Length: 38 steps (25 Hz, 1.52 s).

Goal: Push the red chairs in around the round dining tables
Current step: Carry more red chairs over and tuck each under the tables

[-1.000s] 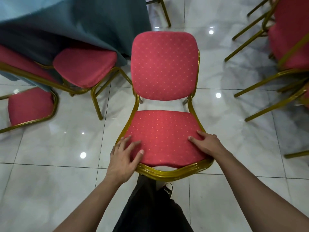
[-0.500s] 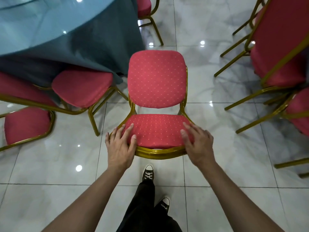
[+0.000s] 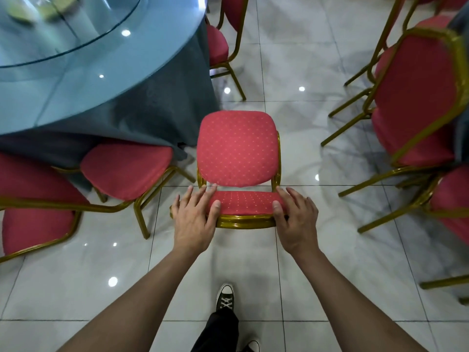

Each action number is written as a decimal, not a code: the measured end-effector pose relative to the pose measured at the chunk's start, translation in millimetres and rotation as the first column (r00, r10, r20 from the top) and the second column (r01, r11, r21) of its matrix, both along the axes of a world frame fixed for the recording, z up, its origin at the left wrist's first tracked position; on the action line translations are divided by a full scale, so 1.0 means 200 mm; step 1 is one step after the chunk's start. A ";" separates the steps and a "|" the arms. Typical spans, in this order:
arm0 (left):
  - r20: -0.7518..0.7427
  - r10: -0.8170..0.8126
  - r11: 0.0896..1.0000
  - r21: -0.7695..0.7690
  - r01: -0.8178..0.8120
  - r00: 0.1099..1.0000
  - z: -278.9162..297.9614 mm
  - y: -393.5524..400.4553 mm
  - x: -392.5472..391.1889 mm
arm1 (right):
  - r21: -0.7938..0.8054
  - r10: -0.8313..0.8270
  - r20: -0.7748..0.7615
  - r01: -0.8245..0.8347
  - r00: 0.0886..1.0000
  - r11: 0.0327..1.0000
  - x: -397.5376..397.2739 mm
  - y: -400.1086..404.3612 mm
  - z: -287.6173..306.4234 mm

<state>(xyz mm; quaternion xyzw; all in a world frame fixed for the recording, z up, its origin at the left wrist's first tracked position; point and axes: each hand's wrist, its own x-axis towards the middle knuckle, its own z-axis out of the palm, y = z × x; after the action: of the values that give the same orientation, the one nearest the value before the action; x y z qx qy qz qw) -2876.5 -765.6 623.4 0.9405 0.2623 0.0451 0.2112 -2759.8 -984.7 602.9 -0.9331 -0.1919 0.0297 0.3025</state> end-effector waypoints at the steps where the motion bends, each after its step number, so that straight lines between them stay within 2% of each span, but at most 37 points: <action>1: -0.007 0.012 1.000 -0.005 -0.012 1.000 0.02 0.02 0.05 | 0.008 -0.006 0.003 0.006 1.000 1.000 0.05 0.03 0.01; 16: 0.009 0.070 0.996 -0.048 -0.070 0.997 0.11 0.31 0.60 | 0.021 -0.056 0.012 0.055 0.998 0.998 0.59 0.33 0.10; 23: 0.036 0.152 0.988 -0.041 -0.150 0.988 0.11 0.36 0.78 | -0.009 0.004 -0.025 -0.004 1.000 1.000 0.83 0.42 0.12; 30: -0.020 0.233 0.970 -0.072 -0.234 0.972 0.15 0.33 0.84 | -0.004 0.078 -0.055 -0.078 0.995 0.997 0.93 0.44 0.14; 33: -0.030 0.282 0.956 -0.077 -0.284 0.959 0.18 0.27 0.87 | -0.015 0.087 -0.077 -0.088 0.993 0.996 0.97 0.42 0.16; 38: -0.063 0.370 0.922 -0.097 -0.375 0.927 0.18 0.11 1.01 | -0.052 0.195 -0.095 -0.200 0.976 0.978 1.20 0.32 0.18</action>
<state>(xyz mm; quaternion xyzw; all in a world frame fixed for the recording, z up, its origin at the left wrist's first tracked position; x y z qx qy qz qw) -2674.0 -744.6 660.1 0.8616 0.4427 0.0497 0.2431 -2519.4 -920.5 639.2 -0.9160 -0.2692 0.1070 0.2777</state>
